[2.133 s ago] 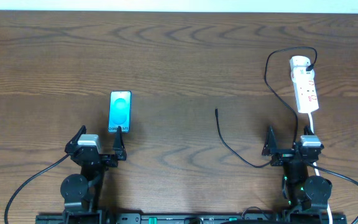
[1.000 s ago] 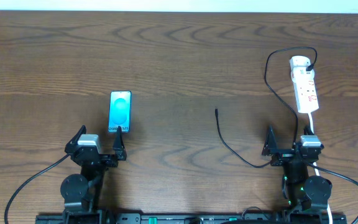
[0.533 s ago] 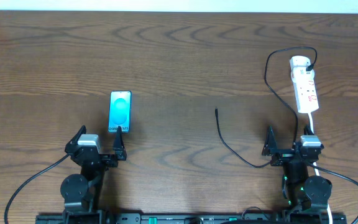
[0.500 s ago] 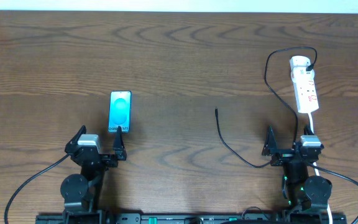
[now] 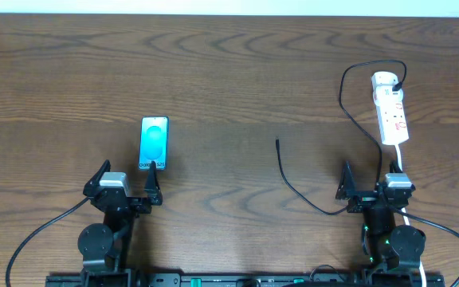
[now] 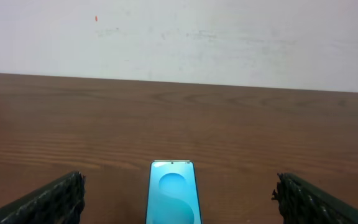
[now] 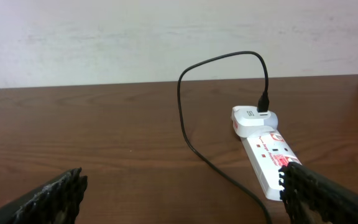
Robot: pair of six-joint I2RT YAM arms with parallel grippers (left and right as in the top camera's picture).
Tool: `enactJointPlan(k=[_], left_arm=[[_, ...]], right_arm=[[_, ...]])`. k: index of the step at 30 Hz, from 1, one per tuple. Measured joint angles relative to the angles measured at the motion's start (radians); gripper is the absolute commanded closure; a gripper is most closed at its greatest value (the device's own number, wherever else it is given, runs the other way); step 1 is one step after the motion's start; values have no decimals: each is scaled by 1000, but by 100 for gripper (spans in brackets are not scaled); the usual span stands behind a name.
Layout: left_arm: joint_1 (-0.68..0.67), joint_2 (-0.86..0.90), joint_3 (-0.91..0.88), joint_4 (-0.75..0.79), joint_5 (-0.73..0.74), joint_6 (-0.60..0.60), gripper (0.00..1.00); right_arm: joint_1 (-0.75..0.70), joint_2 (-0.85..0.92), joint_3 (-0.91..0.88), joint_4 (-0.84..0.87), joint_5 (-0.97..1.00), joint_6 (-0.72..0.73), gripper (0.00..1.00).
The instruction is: Plug charger to phone and switch on socket
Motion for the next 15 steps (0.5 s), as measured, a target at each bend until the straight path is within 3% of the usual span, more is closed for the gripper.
enactJointPlan(k=[9, 15], left_arm=[[0, 31, 80, -7, 0, -108, 2], [0, 253, 303, -40, 20, -173, 2]], right_arm=[[0, 0, 0, 0, 0, 0, 1], [0, 0, 0, 0, 0, 0, 1]])
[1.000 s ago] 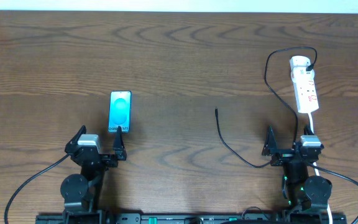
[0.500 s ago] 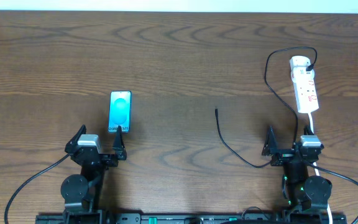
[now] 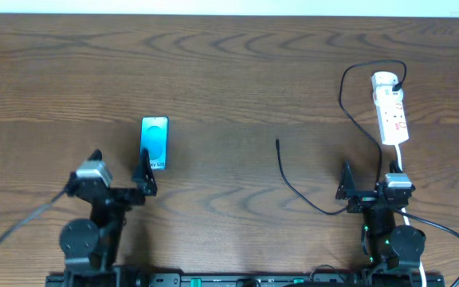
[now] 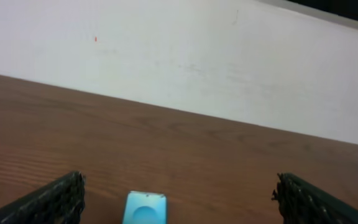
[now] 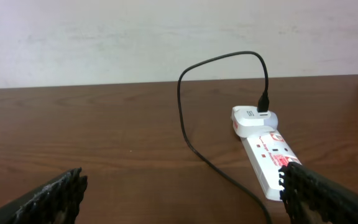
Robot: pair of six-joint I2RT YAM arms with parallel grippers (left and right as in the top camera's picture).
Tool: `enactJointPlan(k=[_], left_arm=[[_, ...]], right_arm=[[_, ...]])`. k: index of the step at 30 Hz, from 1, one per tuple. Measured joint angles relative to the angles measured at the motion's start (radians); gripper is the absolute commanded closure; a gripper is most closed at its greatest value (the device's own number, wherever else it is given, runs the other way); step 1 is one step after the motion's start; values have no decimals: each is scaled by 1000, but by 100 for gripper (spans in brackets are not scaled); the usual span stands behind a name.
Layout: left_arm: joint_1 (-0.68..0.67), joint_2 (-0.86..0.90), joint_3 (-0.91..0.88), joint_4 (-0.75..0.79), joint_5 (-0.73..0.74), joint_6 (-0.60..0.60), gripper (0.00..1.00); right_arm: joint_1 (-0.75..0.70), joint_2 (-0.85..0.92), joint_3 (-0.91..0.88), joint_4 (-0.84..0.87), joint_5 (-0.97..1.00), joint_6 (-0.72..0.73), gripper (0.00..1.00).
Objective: Plug charger to phone and switch on socket
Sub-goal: 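Move the left gripper forward over the blue phone and lower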
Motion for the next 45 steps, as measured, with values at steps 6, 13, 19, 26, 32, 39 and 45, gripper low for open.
enactJointPlan(k=[6, 13, 19, 26, 32, 39, 45], left_arm=[[0, 333, 285, -145, 63, -11, 2], [0, 769, 732, -549, 88, 3, 2], [0, 984, 915, -749, 92, 31, 2], [0, 1098, 917, -830, 92, 35, 2], [0, 1146, 917, -843, 92, 36, 2], [0, 1177, 918, -877, 47, 43, 2], [0, 1273, 1005, -977, 9, 50, 2]], right_arm=[[0, 0, 0, 0, 0, 0, 1], [0, 0, 0, 0, 0, 0, 1], [0, 0, 0, 0, 0, 0, 1], [0, 0, 0, 0, 0, 0, 1], [0, 0, 0, 0, 0, 0, 1], [0, 0, 0, 0, 0, 0, 1], [0, 0, 0, 0, 0, 0, 1]])
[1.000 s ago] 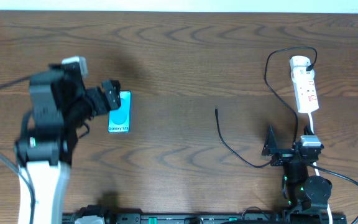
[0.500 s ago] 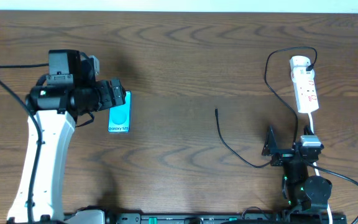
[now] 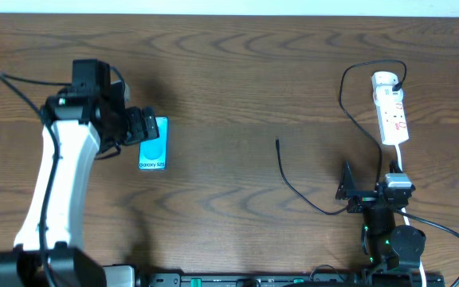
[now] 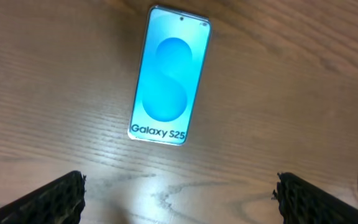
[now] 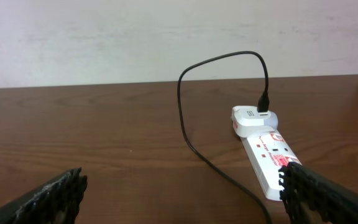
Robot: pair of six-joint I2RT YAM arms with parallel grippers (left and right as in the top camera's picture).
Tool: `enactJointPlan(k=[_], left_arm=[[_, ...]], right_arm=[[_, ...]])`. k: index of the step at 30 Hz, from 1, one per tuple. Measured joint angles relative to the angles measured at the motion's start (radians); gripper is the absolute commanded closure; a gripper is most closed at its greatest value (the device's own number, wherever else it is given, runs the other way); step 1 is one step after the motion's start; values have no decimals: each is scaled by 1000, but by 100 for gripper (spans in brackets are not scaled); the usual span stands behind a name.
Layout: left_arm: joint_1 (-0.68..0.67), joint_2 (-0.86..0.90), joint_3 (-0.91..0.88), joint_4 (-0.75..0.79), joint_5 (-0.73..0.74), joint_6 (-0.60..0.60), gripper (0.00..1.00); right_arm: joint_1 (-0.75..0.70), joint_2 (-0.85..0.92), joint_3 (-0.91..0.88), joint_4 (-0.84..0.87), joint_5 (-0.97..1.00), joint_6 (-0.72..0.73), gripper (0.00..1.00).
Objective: Plug charger to phone and switch on socket
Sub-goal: 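Move the left gripper forward over the blue phone and lower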
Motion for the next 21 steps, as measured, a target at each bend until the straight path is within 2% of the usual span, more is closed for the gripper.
enactJointPlan(k=[4, 10, 11, 12, 13, 14, 15, 16, 21], left_arm=[[0, 80, 91, -32, -10, 1, 2], [0, 162, 116, -32, -15, 3, 0], [0, 177, 116, -32, -15, 6, 10], [0, 191, 116, -33, -14, 6, 25], [0, 204, 116, -34, -15, 6, 31], [0, 216, 116, -34, -15, 11, 32], [0, 224, 116, -34, -15, 15, 7], [-1, 229, 116, -33, -16, 24, 2], [-1, 229, 116, -18, -15, 27, 2]], right_arm=[[0, 0, 0, 0, 0, 0, 1], [0, 0, 0, 0, 0, 0, 1], [0, 0, 0, 0, 0, 0, 1], [0, 0, 0, 0, 0, 0, 1], [0, 0, 0, 0, 0, 0, 1], [0, 0, 0, 0, 0, 0, 1], [0, 0, 0, 0, 0, 0, 1], [0, 0, 0, 0, 0, 0, 1], [0, 0, 0, 0, 0, 0, 1]])
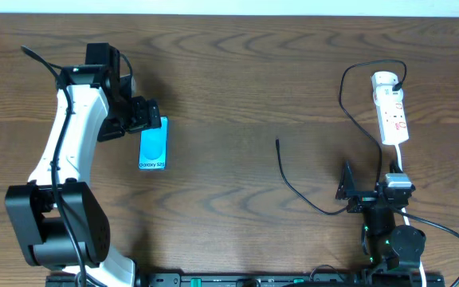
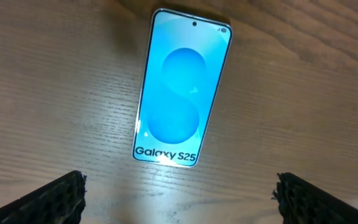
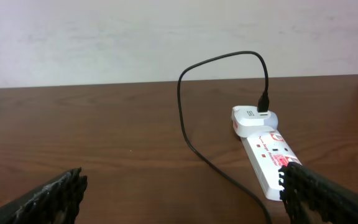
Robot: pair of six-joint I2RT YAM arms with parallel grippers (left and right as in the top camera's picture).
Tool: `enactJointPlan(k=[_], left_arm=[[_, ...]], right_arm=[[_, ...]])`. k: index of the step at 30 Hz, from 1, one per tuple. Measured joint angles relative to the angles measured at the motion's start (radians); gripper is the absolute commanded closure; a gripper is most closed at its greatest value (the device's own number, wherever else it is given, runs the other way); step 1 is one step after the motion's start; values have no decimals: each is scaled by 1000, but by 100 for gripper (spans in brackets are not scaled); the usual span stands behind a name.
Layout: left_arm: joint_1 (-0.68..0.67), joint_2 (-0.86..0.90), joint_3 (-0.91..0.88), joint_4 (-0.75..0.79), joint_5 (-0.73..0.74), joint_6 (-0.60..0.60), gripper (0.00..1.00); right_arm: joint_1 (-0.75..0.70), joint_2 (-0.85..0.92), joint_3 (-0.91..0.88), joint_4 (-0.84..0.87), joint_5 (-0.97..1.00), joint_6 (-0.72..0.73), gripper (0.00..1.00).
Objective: Plug charger to phone and switch on socket
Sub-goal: 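Move the left gripper forward over the blue phone and lower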
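Note:
The phone (image 2: 182,87) lies face up on the wooden table, its screen lit blue with "Galaxy S25"; overhead it is the phone (image 1: 153,144) at left centre. My left gripper (image 2: 179,202) hovers just above it, open, with nothing between the fingers (image 2: 45,199). The black charger cable (image 1: 293,187) runs from the white adapter (image 3: 253,118) in the power strip (image 3: 269,158); its loose plug end (image 1: 277,143) rests mid-table. My right gripper (image 3: 182,199) sits open near the front edge, just short of the strip.
The white power strip (image 1: 390,112) lies at the far right, with its own white lead running toward the right arm's base. The cable loops high (image 3: 222,59) above the adapter. A pale wall stands behind the table's far edge.
My left gripper has come lower over the phone, which now fills more of the wrist view, and the arm reaches a little farther back. Phone, cable and right arm have not moved.
Both grippers first rested open at the front edge, the left one just behind the phone. Then the left arm had swung leftward and tipped up. Later it was stretched out above the phone, looking down, and now it is closer over it. The right arm stayed still.

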Motion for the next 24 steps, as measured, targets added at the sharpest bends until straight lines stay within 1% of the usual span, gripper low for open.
enactJointPlan(k=[8, 18, 24], left_arm=[[-11, 1, 0, 29, -15, 15, 2], [-101, 67, 0, 69, -105, 29, 2], [-109, 91, 0, 74, -158, 29, 2]], right_arm=[[0, 0, 0, 0, 0, 0, 1], [0, 0, 0, 0, 0, 0, 1], [0, 0, 0, 0, 0, 0, 1]])
